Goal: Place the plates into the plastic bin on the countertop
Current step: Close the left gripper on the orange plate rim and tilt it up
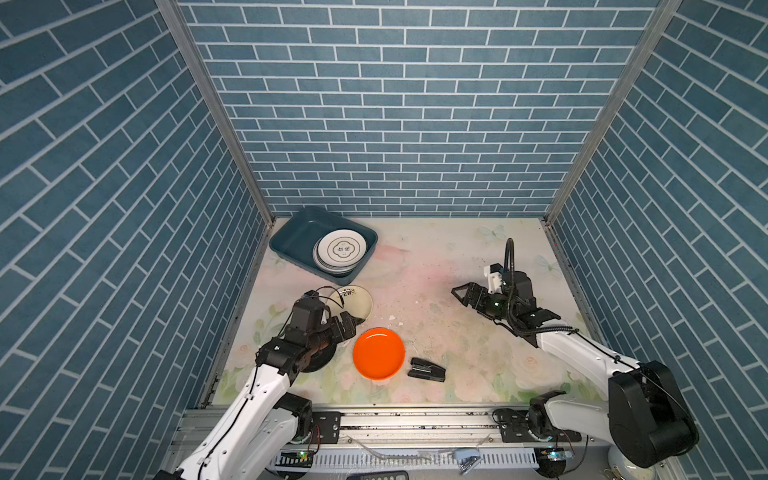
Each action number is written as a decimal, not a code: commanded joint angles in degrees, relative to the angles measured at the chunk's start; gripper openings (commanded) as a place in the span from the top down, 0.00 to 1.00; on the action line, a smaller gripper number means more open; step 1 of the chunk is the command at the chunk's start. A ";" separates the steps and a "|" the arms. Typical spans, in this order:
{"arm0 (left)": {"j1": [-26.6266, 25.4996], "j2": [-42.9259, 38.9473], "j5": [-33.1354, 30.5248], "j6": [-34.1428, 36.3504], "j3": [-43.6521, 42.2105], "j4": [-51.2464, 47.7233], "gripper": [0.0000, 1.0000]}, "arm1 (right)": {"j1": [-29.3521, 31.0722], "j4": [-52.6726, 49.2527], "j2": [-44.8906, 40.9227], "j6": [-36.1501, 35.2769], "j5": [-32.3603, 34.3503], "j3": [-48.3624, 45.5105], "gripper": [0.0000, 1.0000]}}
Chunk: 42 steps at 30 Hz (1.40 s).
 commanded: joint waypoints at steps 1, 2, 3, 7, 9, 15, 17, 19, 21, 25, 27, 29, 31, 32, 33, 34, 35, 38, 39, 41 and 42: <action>-0.95 -0.80 2.71 -3.02 -1.90 -2.20 0.00 | 0.23 2.05 -0.66 -1.61 -0.37 0.09 0.08; -1.13 -1.03 3.23 -3.46 -2.37 -2.19 0.01 | 0.23 2.20 -0.93 -1.63 -0.02 -0.24 0.08; -1.35 -1.35 3.54 -3.90 -2.70 -2.12 0.02 | 0.19 2.31 -1.16 -1.61 0.19 -0.56 0.08; -2.16 -1.57 5.36 -6.10 -4.60 -0.17 0.07 | 0.21 2.43 -1.70 -1.55 0.39 -1.20 0.07; -2.58 -1.10 6.47 -7.25 -5.83 1.38 0.08 | 0.24 2.43 -1.93 -1.63 0.30 -1.24 0.08; -2.71 2.36 10.91 -11.37 -10.23 9.11 0.16 | 0.23 2.34 -3.29 -2.93 -0.83 -1.92 0.08; -2.72 3.49 11.33 -12.17 -10.94 10.78 0.18 | 0.23 2.33 -3.83 -3.19 -1.07 -2.28 0.07; -2.72 4.29 11.65 -12.64 -11.64 12.35 0.21 | 0.24 2.01 -4.21 -3.48 -1.28 -2.38 0.08; -2.72 4.86 11.84 -13.16 -12.38 13.72 0.24 | 0.24 1.68 -4.43 -3.79 -1.32 -2.38 0.07; -2.71 6.52 12.37 -13.60 -13.49 15.23 0.30 | 0.21 1.63 -4.30 -3.83 -1.11 -2.38 0.07; -2.72 7.52 12.83 -14.15 -14.10 16.70 0.34 | 0.19 1.69 -4.06 -3.66 -0.84 -2.47 0.07; -2.68 8.59 13.48 -14.80 -14.89 18.41 0.40 | 0.22 1.98 -3.85 -3.57 -0.91 -2.60 0.07; -2.72 9.63 13.53 -14.67 -15.32 19.22 0.44 | 0.24 2.45 -3.71 -3.39 -1.31 -2.60 0.07; -2.68 10.37 13.45 -14.29 -15.22 19.22 0.47 | 0.23 2.64 -3.81 -3.39 -1.57 -2.65 0.07; -2.71 10.85 13.45 -13.82 -15.22 19.26 0.50 | 0.21 2.64 -3.89 -3.39 -1.63 -2.65 0.07; -2.71 11.63 13.45 -13.49 -15.08 19.21 0.52 | 0.21 2.57 -4.03 -3.39 -1.63 -2.65 0.07; -2.67 12.28 13.53 -13.16 -15.06 19.33 0.56 | 0.22 2.42 -4.25 -3.44 -1.38 -2.73 0.07; -2.67 13.71 13.45 -12.34 -15.06 19.74 0.65 | 0.19 2.32 -4.79 -3.48 -0.72 -3.09 0.07; -2.72 14.23 13.28 -12.07 -15.21 19.90 0.70 | 0.22 2.34 -4.90 -3.48 -0.54 -3.30 0.07; -2.72 15.04 13.37 -11.78 -15.17 20.14 0.76 | 0.23 2.42 -5.09 -3.48 -0.40 -3.57 0.07; -2.68 15.33 13.44 -11.65 -15.08 20.12 0.79 | 0.21 2.33 -5.17 -3.40 -0.40 -3.69 0.07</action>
